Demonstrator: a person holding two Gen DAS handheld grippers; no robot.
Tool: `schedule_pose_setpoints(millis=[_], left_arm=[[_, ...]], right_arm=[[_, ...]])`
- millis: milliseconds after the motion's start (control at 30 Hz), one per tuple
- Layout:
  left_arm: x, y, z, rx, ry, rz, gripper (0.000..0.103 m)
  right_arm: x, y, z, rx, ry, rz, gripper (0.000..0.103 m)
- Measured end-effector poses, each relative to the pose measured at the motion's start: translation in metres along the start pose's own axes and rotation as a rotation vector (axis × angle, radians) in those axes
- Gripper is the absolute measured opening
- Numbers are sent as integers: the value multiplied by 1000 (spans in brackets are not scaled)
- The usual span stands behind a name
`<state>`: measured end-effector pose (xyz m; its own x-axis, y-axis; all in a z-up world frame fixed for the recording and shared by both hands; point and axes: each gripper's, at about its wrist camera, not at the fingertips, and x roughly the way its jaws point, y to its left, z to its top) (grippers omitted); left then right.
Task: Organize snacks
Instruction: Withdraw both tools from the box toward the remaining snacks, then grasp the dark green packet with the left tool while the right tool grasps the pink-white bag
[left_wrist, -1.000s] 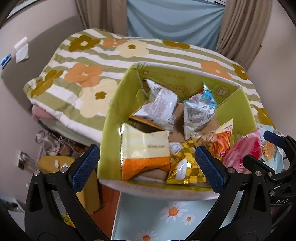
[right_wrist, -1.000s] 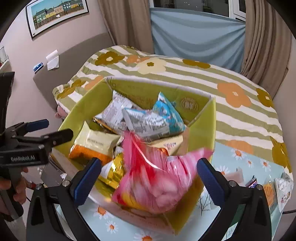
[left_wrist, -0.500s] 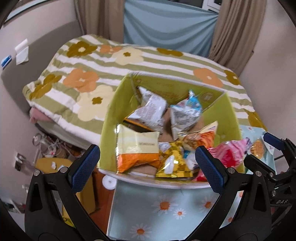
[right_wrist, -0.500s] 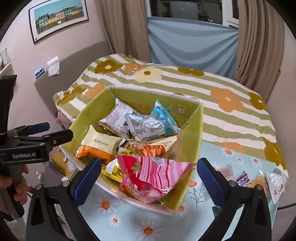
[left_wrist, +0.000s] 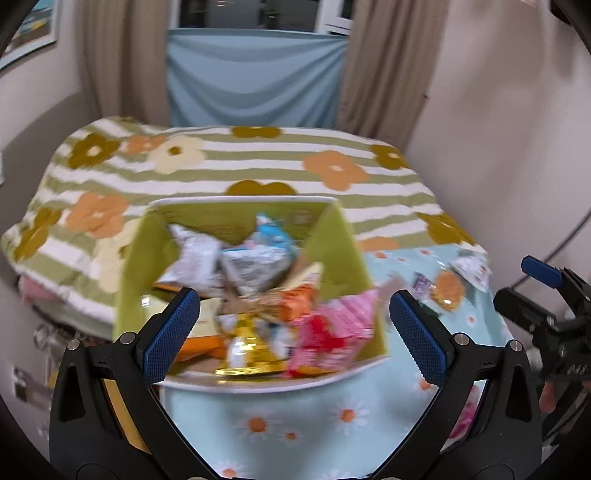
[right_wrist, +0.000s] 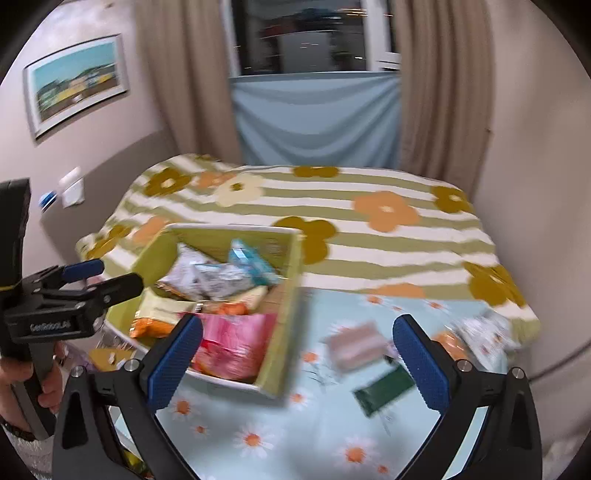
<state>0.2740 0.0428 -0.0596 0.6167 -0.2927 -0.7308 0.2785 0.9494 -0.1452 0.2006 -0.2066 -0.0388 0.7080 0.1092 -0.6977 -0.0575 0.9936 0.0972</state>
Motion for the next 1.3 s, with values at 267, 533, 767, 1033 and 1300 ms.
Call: schedule_pose_setpoints(millis=[267, 533, 767, 1033, 1300], left_arm=[[26, -69, -8, 121, 71, -126, 102], [63, -130, -30, 235, 183, -211, 102], [110, -179, -48, 347, 303, -280, 100], [178, -216, -72, 443, 434, -279, 93], [240, -235, -92, 512, 520, -275, 83]], right_arm=[[-23, -54, -42, 153, 50, -99, 103], [-20, -90, -94, 262, 142, -141, 103], [-6, -104, -136, 312, 230, -134, 103], [19, -114, -179, 344, 330, -138, 103], [44, -109, -214, 324, 418, -147, 103]])
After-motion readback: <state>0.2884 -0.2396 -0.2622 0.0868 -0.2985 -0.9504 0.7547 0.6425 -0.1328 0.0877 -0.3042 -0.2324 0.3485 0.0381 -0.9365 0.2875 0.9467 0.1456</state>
